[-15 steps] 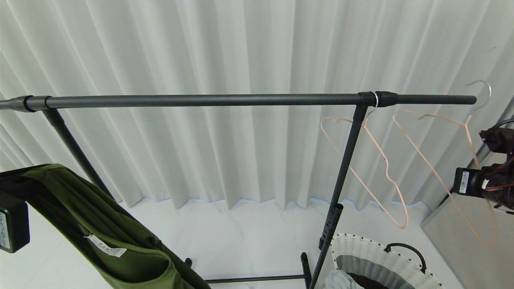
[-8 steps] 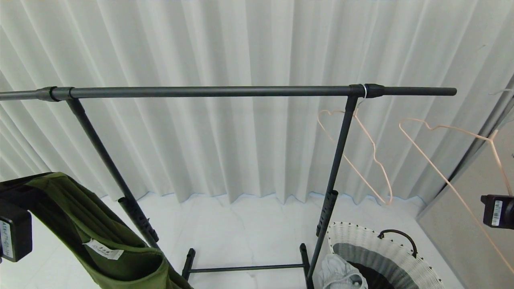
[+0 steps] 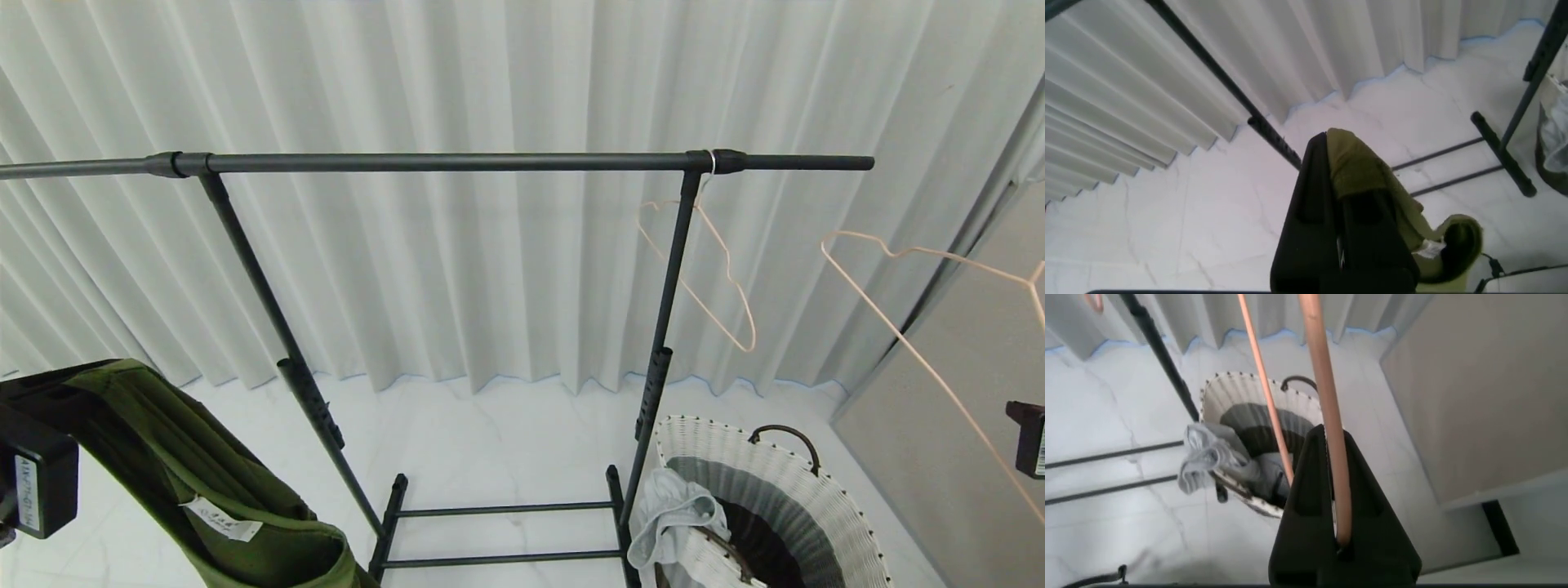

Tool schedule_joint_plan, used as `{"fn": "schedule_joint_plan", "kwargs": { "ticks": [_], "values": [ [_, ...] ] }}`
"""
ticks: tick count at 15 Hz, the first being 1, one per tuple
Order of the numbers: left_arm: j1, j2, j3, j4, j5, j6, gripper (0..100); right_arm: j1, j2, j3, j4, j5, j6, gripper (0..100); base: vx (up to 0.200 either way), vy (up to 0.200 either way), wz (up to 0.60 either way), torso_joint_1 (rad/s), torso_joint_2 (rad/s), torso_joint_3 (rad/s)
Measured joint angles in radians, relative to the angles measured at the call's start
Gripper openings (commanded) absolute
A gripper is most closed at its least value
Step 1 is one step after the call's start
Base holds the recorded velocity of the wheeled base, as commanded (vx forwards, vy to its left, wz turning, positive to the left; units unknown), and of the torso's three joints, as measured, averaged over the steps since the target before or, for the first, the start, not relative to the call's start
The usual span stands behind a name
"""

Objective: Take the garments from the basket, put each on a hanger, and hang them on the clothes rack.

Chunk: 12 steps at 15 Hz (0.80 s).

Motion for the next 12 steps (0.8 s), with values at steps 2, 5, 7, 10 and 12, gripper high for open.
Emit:
{"fn": "schedule_joint_plan", "kwargs": {
  "ticks": [2,5,7,10,12],
  "values": [
    [0.0,-0.001,0.007,0.001,0.0,0.0,0,0.001,-0.014,-0.003,0.001,0.004,-0.001,0,0.0,0.0,0.0,0.0,0.0,0.0],
    [-0.001,-0.004,0.012,0.001,0.001,0.0,0,0.019,-0.044,-0.006,0.0,0.006,-0.003,0,0.0,0.0,0.0,0.0,0.0,0.0],
    [0.0,-0.003,0.011,0.0,0.002,0.001,0,0.051,-0.068,-0.007,0.0,0.006,-0.004,0,0.0,0.2,0.0,0.005,0.0,0.005],
    [0.001,-0.002,0.006,-0.001,0.003,0.001,0,0.119,-0.095,-0.009,0.001,0.005,-0.022,0,0.0,0.2,0.0,0.006,0.0,0.002],
    [0.002,-0.001,0.007,0.0,0.003,0.001,0,0.152,-0.1,-0.013,0.001,0.007,-0.047,0,0.0,0.2,0.0,0.007,0.0,-0.005]
  ]
}}
